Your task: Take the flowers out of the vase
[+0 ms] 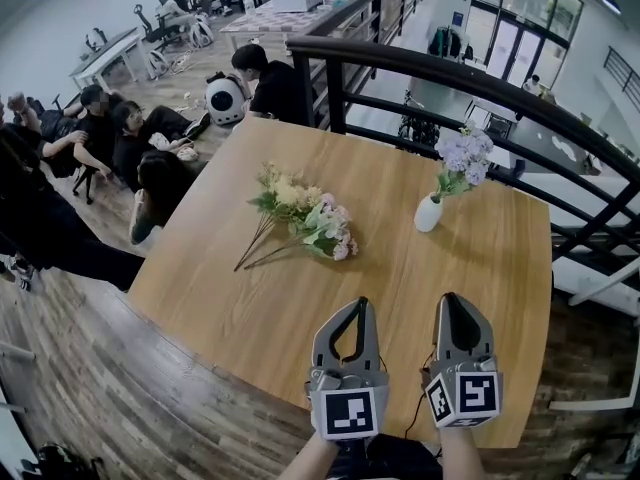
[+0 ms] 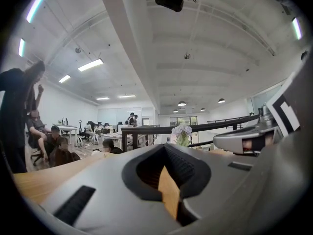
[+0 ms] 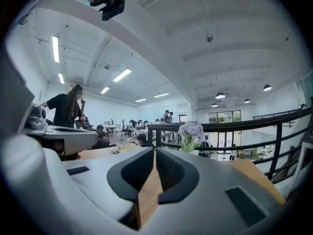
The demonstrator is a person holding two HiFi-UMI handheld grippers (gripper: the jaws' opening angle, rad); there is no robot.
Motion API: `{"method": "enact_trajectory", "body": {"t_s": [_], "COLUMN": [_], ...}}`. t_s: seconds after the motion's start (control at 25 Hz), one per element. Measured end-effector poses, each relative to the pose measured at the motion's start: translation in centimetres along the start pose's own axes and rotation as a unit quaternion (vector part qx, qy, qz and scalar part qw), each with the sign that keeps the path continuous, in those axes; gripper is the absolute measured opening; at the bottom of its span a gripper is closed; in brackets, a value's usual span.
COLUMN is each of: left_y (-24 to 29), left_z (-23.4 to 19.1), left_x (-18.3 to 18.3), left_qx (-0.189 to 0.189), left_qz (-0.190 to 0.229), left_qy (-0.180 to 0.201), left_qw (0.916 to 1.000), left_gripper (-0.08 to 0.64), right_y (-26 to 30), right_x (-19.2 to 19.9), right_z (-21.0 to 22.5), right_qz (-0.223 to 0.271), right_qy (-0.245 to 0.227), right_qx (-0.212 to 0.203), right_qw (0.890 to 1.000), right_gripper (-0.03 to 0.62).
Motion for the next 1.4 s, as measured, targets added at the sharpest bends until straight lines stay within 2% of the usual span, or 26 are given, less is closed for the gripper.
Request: {"method": "enact_trajectory", "body": {"t_s": [0.52,0.88,1.08,1.32,1.4], "left_y": [3.2,4.8,6.1,7.3,7.6], "left_z": [-0.4,0.5,1.2,2.4,2.6], "left_x": [2.3,4.3,4.6,5.4,5.7], "left_qx": [0.029,0.032,0.035,0.038,0.037], "left_qz": [-0.023,-0.048,-0.049,-0.050,-0.053], "left_qy": [-0.017,-0.027,-0.025,-0.029,-0.032], "left_qw": [0.9992,0.9980,0.9979,0.9976,0.9974], "left_gripper": [0.015,0.015,0.015,0.015,0.015], "right_y": [4.7,7.1,8.9,10.8,11.8], "right_x": [0.1,1.0,1.0,1.9,2.4], "right_z": [1.7,4.0,5.0,6.8,7.3], "right_qz": [-0.017,-0.020,-0.041,-0.050,-0.065], "right_qy": [-0.016,0.006,0.007,0.024,0.029], "right_qx": [0.022,0.023,0.018,0.005,-0.005], "right_qw": [0.999,1.000,0.999,0.998,0.997], "right_gripper": [0.028,0.033,0.087,0.087,0.132]}}
Point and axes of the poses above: the fingertips, and each gripper's own axes: y forward along the fingers, z to its right, x out of its underside, the point moved 4 cm from there along -y, backward along the fingers, and after that the axes turned 15 degrees about y, right-handed, at the moved point
